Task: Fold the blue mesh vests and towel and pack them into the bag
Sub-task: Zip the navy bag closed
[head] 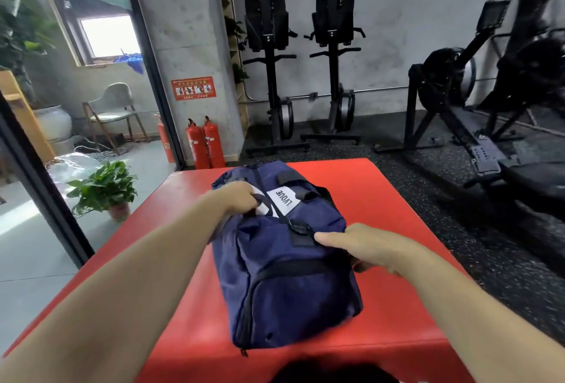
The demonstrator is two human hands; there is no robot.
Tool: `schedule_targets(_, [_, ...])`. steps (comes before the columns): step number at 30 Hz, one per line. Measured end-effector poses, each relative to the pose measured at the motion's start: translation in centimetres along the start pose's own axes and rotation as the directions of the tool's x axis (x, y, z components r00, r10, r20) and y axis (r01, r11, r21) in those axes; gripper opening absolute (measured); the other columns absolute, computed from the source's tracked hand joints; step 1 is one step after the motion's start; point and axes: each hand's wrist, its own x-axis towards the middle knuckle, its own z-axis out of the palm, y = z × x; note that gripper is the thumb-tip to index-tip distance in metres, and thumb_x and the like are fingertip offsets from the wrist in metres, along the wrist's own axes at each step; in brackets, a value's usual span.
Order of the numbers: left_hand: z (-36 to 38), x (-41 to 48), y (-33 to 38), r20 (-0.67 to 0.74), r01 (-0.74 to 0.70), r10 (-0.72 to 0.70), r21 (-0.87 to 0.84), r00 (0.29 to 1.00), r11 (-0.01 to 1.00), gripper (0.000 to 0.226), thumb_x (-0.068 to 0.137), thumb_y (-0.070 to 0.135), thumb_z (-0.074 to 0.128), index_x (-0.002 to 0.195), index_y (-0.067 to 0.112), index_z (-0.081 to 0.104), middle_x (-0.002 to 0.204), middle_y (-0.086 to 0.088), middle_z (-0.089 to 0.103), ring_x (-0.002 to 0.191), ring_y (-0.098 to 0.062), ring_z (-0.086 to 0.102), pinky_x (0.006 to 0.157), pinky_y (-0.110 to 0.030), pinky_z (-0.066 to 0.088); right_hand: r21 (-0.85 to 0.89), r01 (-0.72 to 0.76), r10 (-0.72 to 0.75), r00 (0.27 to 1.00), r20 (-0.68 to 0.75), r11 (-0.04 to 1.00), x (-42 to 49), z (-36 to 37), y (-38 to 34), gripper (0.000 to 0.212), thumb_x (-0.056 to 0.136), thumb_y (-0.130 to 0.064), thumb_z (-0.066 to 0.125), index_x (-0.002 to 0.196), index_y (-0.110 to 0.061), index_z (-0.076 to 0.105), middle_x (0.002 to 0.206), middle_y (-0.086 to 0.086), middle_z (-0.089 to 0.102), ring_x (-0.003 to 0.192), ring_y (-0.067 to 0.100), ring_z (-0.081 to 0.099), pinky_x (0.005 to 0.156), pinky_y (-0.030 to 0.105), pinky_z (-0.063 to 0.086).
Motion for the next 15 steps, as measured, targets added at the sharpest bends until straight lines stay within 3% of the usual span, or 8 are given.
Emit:
schedule_targets(2, [-2.2,-1.0,1.8,-0.106,0.079,-0.054,0.245,0.993,0.966,0.033,0.075,0.048,0.068,0.096,0.025,0.060,0.110,-0.003,0.058,0.107,-0.029,0.053,0.092,-0.039,0.044,-0.046,0.001,0.000,1.000,0.019,0.999,-0.3,-0.5,-0.1,0.050,0.086,-0.057,0.060,0.117,-0.018,0.065,0.118,0.004,0.067,0.098,0.021,0.063,0.081,0.033,0.049])
schedule_targets(5, [-3.3,-1.4,4.8,-0.114,0.154,-0.133,0.204,0.985,0.967,0.031,0.079,0.039,0.066,0.094,0.013,0.061,0.080,-0.001,0.063,0.080,-0.025,0.063,0.077,-0.032,0.050,-0.021,0.001,0.000,0.997,0.081,1.000,-0.9,-1.6,0.0,0.040,0.084,-0.055,0.064,0.105,-0.021,0.068,0.099,-0.003,0.070,0.085,0.015,0.062,0.080,0.033,0.048])
schedule_targets(6, [-3.1,-1.4,5.6,-0.053,0.167,-0.160,0.180,0.986,0.969,0.028,0.083,0.037,0.060,0.094,0.012,0.060,0.083,-0.003,0.067,0.079,-0.024,0.064,0.082,-0.032,0.051,0.002,0.000,-0.001,0.996,0.095,1.000,-1.0,-1.9,0.1,0.040,0.083,-0.054,0.065,0.104,-0.021,0.068,0.098,-0.001,0.071,0.083,0.015,0.061,0.083,0.035,0.049])
schedule_targets(8, [-2.1,-1.3,6.2,0.066,0.168,-0.186,0.212,0.980,0.963,0.028,0.090,0.036,0.048,0.106,0.015,0.059,0.110,-0.005,0.065,0.093,-0.025,0.062,0.093,-0.035,0.049,0.004,0.012,-0.013,0.994,0.106,1.000,-1.1,-2.2,0.5,0.040,0.084,-0.053,0.066,0.107,-0.019,0.068,0.105,0.002,0.072,0.083,0.015,0.061,0.089,0.037,0.049])
schedule_targets(10, [-1.1,-1.2,6.0,0.073,0.177,-0.204,0.278,0.976,0.944,0.039,0.093,0.032,0.048,0.127,0.016,0.057,0.133,-0.005,0.056,0.110,-0.027,0.058,0.095,-0.036,0.046,-0.014,0.042,-0.040,0.993,0.108,0.999,-1.2,-2.1,0.7,0.036,0.086,-0.050,0.065,0.108,-0.020,0.067,0.107,0.000,0.071,0.083,0.013,0.060,0.084,0.033,0.048])
schedule_targets(13, [-0.1,-0.7,5.7,0.103,0.147,-0.198,0.373,0.975,0.916,0.045,0.094,0.014,0.049,0.137,0.002,0.048,0.143,-0.014,0.047,0.121,-0.033,0.053,0.097,-0.038,0.045,-0.034,0.064,-0.060,0.991,0.118,0.997,-1.4,-1.8,0.6,0.042,0.088,-0.048,0.064,0.112,-0.015,0.067,0.104,0.002,0.069,0.081,0.014,0.055,0.074,0.029,0.042])
schedule_targets(15, [-0.3,-0.5,6.1,0.116,0.146,-0.203,0.380,0.972,0.913,0.037,0.096,0.008,0.049,0.131,-0.001,0.055,0.139,-0.017,0.053,0.120,-0.032,0.056,0.098,-0.037,0.045,-0.050,0.081,-0.075,0.992,0.105,0.995,-1.3,-1.6,0.6,0.046,0.086,-0.048,0.066,0.112,-0.009,0.067,0.095,0.000,0.064,0.079,0.015,0.052,0.071,0.027,0.040])
